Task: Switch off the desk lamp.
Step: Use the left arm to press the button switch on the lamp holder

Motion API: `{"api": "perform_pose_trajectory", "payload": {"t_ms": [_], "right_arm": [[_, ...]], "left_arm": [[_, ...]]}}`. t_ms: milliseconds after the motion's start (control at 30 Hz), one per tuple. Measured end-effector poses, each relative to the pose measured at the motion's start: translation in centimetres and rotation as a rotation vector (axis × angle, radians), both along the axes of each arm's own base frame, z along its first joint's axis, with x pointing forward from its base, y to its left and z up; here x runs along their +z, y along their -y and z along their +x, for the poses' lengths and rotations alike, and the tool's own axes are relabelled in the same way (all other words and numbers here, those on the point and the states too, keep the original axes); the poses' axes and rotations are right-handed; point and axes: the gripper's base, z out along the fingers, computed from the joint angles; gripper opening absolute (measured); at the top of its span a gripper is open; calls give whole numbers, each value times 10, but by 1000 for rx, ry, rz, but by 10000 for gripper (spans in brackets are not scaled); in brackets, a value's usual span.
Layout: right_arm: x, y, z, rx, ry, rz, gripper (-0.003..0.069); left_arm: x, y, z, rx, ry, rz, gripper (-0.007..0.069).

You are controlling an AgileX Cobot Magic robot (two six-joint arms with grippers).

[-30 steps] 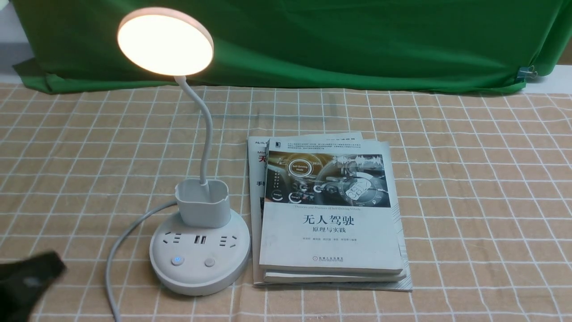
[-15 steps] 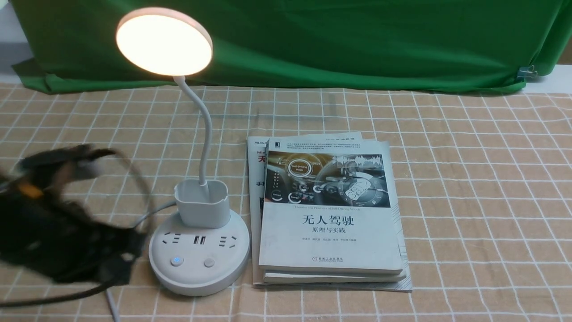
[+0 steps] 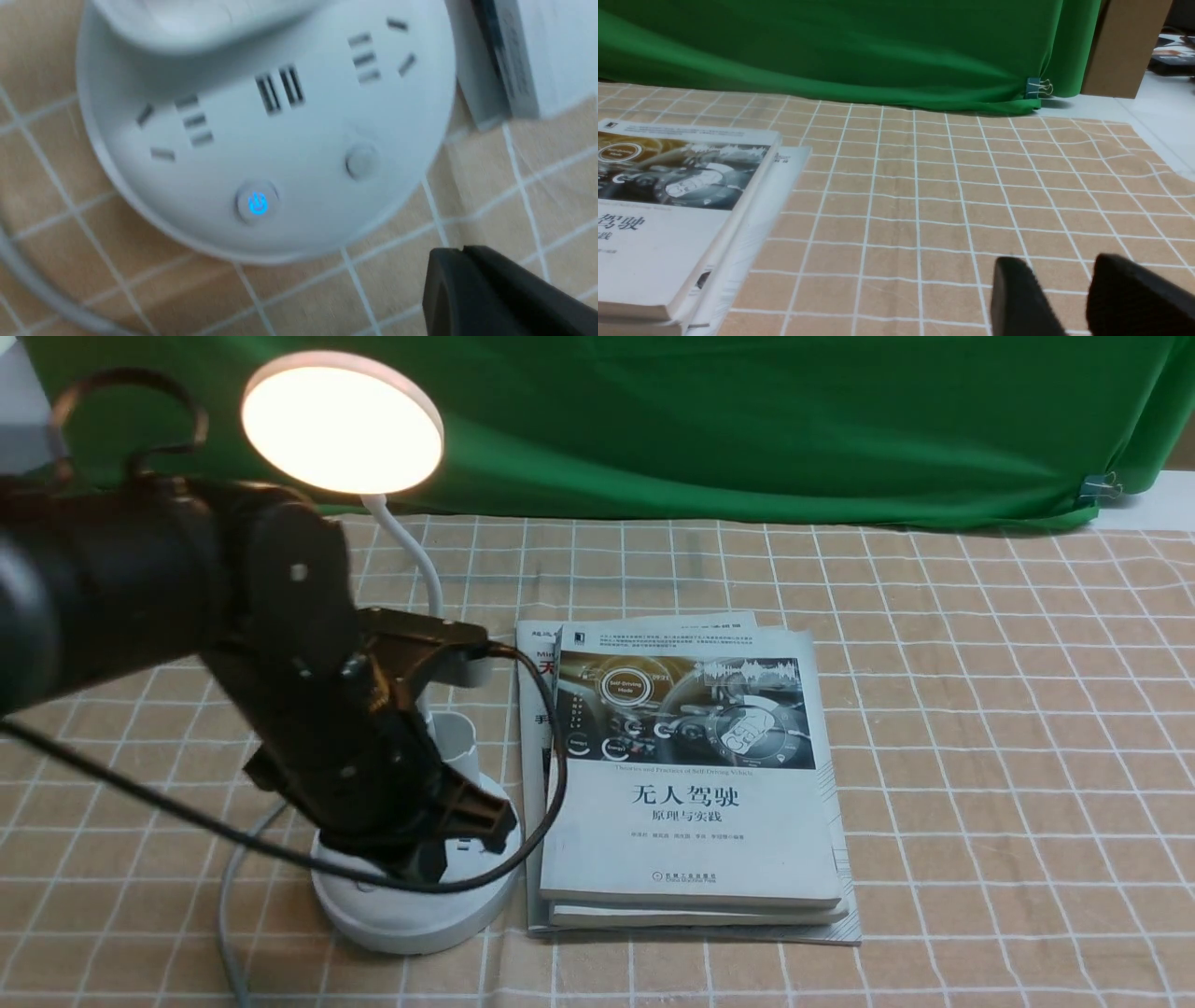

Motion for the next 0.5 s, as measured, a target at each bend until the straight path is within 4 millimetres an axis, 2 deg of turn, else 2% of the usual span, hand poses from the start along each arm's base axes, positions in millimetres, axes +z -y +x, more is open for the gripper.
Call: {"api": "perform_pose_trajectory", "payload": {"t_ms": [133,367,500], "right_arm": [[0,0,0,0,0,0,242],[0,0,0,0,0,0,242],[0,0,0,0,0,0,242]], "left_arm": [[-7,5,10,-6,3,1,-6],[-17,6,15,-12,-2,21,-5],[-31,7,19,-13,-35,41,-5]]}}
